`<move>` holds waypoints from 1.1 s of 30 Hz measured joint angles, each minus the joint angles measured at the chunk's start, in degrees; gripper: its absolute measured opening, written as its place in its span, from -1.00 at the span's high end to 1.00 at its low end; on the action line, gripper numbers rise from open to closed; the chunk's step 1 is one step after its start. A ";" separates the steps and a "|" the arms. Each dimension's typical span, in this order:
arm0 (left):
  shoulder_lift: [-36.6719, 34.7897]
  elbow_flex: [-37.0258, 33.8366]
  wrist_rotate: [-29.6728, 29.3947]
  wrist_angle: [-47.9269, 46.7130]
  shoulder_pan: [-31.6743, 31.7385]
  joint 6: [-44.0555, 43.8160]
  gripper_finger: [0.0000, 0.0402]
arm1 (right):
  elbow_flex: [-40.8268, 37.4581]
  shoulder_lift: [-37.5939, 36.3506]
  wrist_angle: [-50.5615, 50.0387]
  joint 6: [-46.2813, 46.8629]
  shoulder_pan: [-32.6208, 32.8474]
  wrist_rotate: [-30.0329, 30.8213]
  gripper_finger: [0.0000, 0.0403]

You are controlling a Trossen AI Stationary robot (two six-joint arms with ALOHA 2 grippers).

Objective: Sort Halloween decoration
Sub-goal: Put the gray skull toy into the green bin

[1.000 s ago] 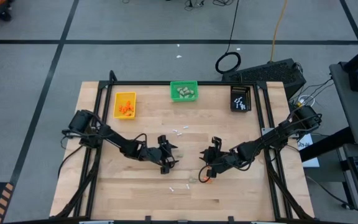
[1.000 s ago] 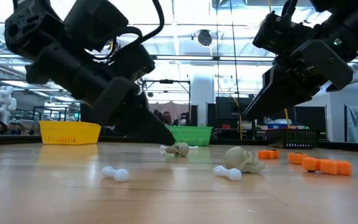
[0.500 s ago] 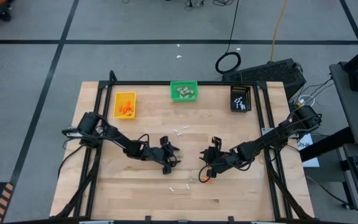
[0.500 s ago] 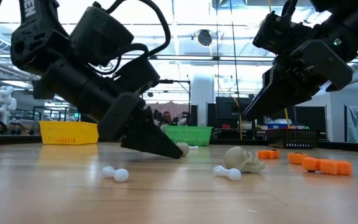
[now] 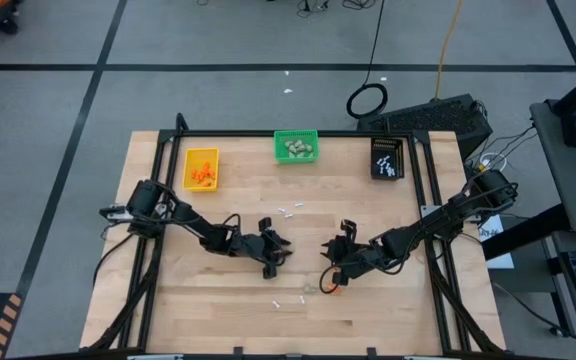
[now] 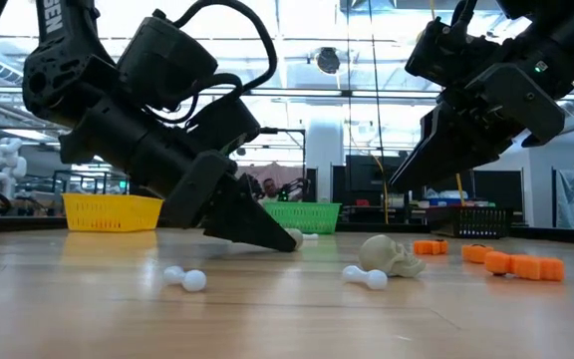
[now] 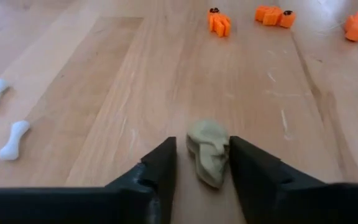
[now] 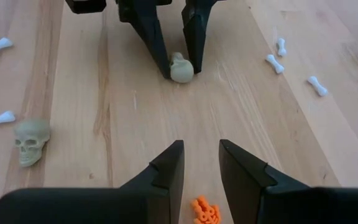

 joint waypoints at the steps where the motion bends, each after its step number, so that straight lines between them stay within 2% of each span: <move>1: 0.00 0.00 0.01 0.01 0.00 0.12 0.37 | 0.00 0.00 -0.02 0.00 0.00 0.00 0.57; 7: 0.00 0.00 0.00 0.10 0.00 1.20 0.67 | 0.00 0.00 0.00 0.00 0.00 0.00 0.57; 11: 0.00 0.00 0.09 0.15 0.00 1.60 0.77 | 0.00 0.00 0.00 0.00 0.00 0.00 0.57; 25: -0.33 0.02 0.21 0.71 0.00 3.11 0.77 | 0.00 0.00 -0.02 0.00 0.00 0.00 0.57; 33: -3.20 0.00 0.26 0.00 0.00 4.58 0.77 | 0.00 0.00 -0.04 0.00 0.00 0.00 0.57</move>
